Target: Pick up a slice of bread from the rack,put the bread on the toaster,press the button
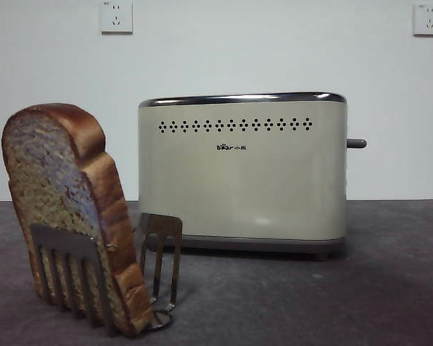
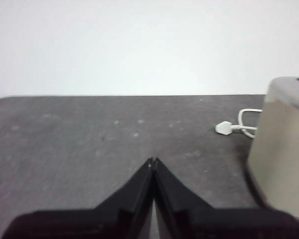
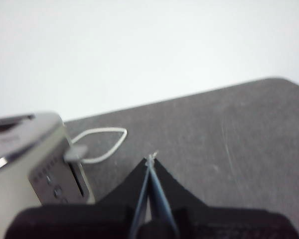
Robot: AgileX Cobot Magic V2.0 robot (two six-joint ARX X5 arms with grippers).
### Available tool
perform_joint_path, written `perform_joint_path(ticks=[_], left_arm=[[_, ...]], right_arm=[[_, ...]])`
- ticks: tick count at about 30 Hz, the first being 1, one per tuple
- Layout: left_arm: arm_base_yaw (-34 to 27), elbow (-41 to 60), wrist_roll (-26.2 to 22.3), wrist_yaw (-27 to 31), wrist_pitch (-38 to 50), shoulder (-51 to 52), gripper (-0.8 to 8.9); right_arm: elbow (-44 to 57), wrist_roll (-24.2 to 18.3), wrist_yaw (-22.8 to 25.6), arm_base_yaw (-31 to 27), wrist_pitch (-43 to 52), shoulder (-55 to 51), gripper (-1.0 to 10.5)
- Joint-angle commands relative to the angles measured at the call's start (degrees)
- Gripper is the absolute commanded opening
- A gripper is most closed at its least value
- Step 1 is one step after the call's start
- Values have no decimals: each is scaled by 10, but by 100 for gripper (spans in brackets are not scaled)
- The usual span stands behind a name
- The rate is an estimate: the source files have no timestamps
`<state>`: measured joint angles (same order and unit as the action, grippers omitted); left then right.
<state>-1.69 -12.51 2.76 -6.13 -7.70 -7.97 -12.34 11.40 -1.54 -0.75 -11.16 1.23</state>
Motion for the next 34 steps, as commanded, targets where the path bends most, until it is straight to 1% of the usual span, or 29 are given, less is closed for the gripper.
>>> perform_joint_path(ticks=[1,4,7,10,12,16,20,23,27,30,31,33,34], left_arm=[[1,-33,-50,-39,3,-34,-5],[1,-77,-99,-97,-7,-83,-5],[5,-122,-124,-143,-18,-135,-5],[19,-156,-127,-153,-16,-181,-5],[36,-170,-149,-153,-12,-205,-5],[99,-190,-199,-154,-11,-235,-5],[177,-215,-252,-162,-46,-267,-6],[242,-228,-297,-183,-71,-292,-7],[315,-251,-381,-223,-134,-315,-9],[364,-280,-447,-217,-214,-325,-9],[376,-292,-466,-205,-243,-329,-9],[399,-321,-505,-162,-301,-337,-8],[407,-334,-514,-144,-319,-341,-8]], right_arm=[[-31,5,1,0,-4,15,-8],[-68,5,1,0,-23,39,-8],[-107,5,0,0,-51,70,-8],[-146,5,0,0,-80,104,-8],[-170,5,-2,0,-100,125,-8],[-215,3,-7,0,-135,168,-8],[-248,3,-17,0,-160,206,-7],[-265,2,-37,0,-169,235,-8],[-277,1,-78,0,-179,270,-7],[-277,1,-114,0,-179,290,-8],[-277,1,-124,0,-180,295,-7],[-277,1,-141,0,-182,305,-7],[-277,1,-146,0,-183,308,-7]])
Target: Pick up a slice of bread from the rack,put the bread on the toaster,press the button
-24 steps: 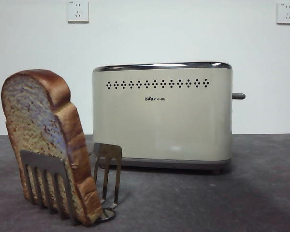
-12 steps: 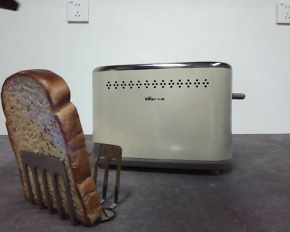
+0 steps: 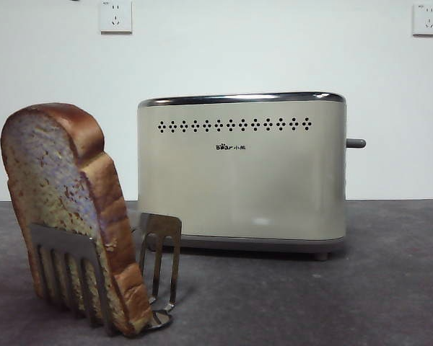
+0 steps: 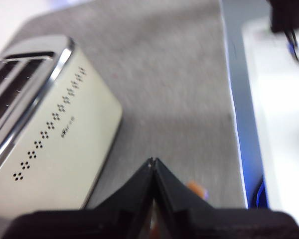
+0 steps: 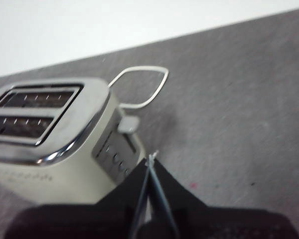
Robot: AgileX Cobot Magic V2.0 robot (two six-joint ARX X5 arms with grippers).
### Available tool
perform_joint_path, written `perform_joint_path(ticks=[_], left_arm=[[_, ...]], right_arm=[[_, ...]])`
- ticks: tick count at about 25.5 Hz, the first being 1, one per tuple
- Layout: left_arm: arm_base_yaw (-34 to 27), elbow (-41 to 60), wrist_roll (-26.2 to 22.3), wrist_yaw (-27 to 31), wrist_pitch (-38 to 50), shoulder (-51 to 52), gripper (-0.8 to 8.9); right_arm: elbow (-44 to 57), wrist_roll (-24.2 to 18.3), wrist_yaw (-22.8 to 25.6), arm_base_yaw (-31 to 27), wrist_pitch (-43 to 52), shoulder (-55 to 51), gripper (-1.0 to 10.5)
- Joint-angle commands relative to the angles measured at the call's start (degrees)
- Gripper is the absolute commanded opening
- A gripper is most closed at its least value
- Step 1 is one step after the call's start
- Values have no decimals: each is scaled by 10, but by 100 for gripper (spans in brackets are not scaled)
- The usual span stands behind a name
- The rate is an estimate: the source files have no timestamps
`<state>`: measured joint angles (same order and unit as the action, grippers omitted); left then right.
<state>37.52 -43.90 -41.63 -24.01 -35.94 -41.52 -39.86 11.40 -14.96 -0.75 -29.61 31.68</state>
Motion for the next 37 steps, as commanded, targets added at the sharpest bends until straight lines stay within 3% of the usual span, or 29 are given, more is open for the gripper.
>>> perform_joint_path(ticks=[1,6,9,14,19,23,27,33,37], left_arm=[[21,-37,-70,51,-61,-11,-8],[41,-129,-83,68,-193,-53,-8],[59,-169,-83,126,-224,-78,8],[105,-208,-73,211,-264,-126,231],[143,-208,-84,221,-271,-170,246],[164,-208,-84,248,-270,-211,382],[167,-208,-84,252,-270,-242,382],[164,-208,-81,255,-273,-275,389],[157,-208,-77,256,-272,-295,508]], right_arm=[[-2,1,-16,0,0,7,-7],[-2,1,-16,0,-5,12,-7],[-2,0,-16,0,-5,15,-7],[-2,-3,-16,0,-5,15,-7],[-2,-12,-16,0,-5,15,-8],[-2,-12,-16,0,-8,15,-7],[-2,-17,-16,0,-22,15,-7],[-2,-64,-16,0,-61,15,-8],[-2,-88,-16,0,-82,15,-8]])
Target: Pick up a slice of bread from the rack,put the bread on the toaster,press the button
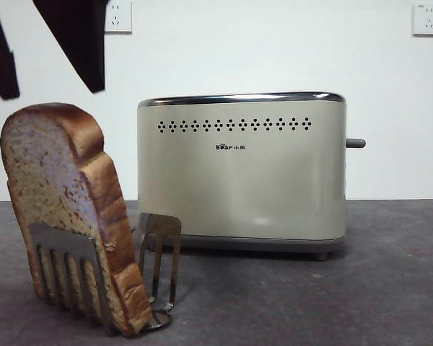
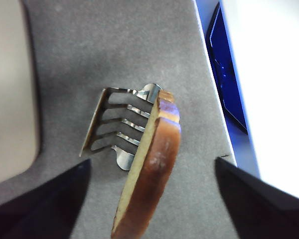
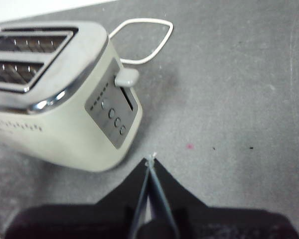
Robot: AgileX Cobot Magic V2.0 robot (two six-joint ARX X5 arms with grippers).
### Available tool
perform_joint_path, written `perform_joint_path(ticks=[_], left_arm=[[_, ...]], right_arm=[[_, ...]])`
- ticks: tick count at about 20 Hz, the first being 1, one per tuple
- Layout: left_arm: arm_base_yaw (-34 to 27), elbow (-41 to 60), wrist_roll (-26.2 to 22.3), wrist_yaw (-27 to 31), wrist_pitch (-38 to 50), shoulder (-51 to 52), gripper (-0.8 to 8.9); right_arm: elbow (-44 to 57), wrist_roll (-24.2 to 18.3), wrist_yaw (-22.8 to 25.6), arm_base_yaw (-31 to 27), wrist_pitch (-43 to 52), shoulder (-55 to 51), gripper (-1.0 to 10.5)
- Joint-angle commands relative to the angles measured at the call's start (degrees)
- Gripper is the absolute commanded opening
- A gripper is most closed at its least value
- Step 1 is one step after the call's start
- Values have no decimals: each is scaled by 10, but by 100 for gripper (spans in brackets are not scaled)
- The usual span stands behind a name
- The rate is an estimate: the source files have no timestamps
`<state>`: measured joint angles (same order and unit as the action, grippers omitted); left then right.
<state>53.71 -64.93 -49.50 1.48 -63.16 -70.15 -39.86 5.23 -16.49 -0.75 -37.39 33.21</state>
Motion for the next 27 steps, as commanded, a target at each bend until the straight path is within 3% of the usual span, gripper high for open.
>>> perform_joint_path(ticks=[1,9,12,15,20,24,27], left_arm=[[-8,2,6,3,0,-16,508],[-57,2,5,16,-10,-58,498],[-59,2,-3,41,-9,-71,398],[-59,2,-3,43,-2,-78,388],[-59,2,-37,32,-17,-78,112],[-58,2,-48,24,-19,-78,-5],[-57,2,-51,24,-17,-73,-9]], right_arm=[[-2,-32,-1,0,-7,0,-7],[-2,-58,-1,0,-17,0,-7],[-2,-60,-1,0,-17,0,-7],[-2,-60,-1,0,-17,0,-7],[-2,-60,-1,0,-17,0,-7],[-2,-60,-1,0,-17,0,-7],[-2,-60,-1,0,-17,0,-7]])
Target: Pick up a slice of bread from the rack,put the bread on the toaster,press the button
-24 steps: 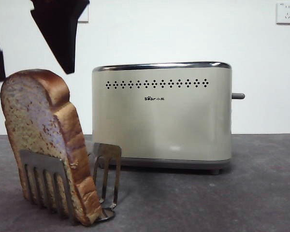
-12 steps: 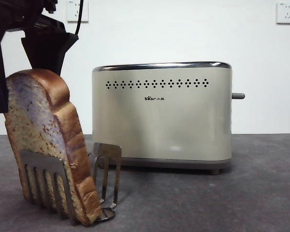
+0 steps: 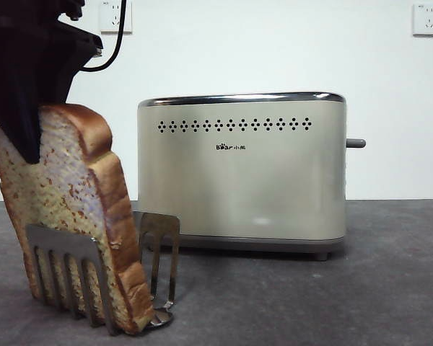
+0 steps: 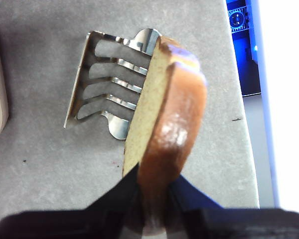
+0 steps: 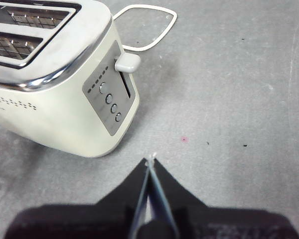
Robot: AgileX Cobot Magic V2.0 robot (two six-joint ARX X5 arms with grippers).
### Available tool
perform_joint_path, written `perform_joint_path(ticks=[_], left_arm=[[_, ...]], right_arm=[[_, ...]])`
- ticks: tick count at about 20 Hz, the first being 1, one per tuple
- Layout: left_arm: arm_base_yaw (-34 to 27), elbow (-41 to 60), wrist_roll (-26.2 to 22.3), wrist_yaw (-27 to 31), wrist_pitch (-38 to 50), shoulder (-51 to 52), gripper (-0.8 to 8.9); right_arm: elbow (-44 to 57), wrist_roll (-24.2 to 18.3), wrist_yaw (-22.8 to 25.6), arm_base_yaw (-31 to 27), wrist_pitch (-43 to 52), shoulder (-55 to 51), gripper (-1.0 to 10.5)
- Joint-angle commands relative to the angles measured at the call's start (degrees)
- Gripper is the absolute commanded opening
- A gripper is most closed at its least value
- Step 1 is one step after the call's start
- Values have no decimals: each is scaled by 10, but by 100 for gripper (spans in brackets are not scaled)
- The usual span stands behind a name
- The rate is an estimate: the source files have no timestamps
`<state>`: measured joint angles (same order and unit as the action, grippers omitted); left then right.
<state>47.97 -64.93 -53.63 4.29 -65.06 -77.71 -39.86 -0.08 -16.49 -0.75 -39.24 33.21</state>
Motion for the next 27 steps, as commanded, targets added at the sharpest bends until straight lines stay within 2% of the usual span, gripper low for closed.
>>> perform_joint_path(ticks=[1,8,14,16,19,22,27], left_arm=[[1,2,-11,-4,4,7,-9],[1,2,-11,-2,27,71,-8],[1,-24,-2,24,38,144,-8],[1,-68,17,23,27,145,-8],[1,-158,80,21,20,129,-8],[1,-269,122,2,-10,83,-8],[1,-439,135,-1,-60,-40,-9]], right_arm=[[-2,-7,-1,0,1,0,-7],[-2,-7,0,0,-2,17,-7],[-2,-7,-3,0,7,34,-7],[-4,-6,-15,0,3,34,-7],[-11,-6,-46,0,0,33,-7],[-21,-2,-48,0,1,33,-7],[-34,-2,-48,0,1,33,-7]])
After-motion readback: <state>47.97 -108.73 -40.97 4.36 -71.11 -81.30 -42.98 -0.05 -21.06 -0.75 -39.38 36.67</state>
